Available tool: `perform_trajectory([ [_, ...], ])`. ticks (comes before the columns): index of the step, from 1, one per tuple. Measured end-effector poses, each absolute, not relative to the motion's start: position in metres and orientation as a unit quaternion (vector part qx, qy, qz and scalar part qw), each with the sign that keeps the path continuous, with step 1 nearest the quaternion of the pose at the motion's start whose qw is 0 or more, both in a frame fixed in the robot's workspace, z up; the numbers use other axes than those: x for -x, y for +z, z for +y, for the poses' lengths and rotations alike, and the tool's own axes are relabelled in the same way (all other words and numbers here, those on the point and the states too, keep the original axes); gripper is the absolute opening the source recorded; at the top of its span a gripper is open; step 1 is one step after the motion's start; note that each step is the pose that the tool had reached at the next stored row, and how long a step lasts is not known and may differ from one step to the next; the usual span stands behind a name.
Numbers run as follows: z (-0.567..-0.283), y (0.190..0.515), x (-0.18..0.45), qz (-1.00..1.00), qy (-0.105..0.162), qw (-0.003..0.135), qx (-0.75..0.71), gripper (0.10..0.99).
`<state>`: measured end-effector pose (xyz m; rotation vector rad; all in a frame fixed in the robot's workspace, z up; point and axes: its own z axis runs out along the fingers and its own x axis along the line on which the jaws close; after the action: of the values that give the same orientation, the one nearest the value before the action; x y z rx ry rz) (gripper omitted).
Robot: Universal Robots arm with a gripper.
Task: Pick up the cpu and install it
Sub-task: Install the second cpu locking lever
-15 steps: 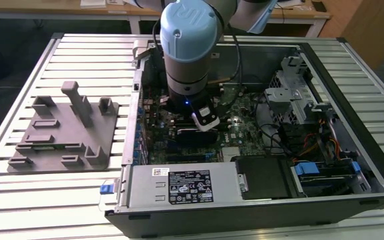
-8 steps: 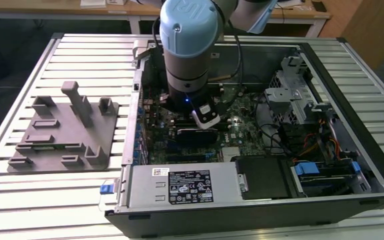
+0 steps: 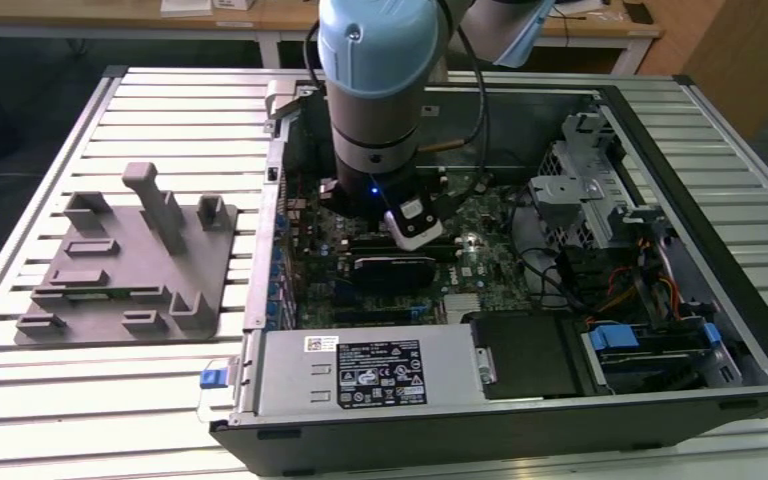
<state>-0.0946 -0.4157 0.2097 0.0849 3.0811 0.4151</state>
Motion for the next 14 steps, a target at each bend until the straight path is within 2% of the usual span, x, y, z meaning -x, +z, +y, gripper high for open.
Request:
perform_trajectory([
  [4,-0.4156,0.2098,0.0946,0.991,0.13,0.016,-0.027,0.106],
  [8,-0.4152,0.2098,0.0929,0.993,0.114,0.016,-0.028,0.106],
  [14,-0.4087,0.2098,0.0876,0.993,0.11,0.017,-0.028,0.106],
])
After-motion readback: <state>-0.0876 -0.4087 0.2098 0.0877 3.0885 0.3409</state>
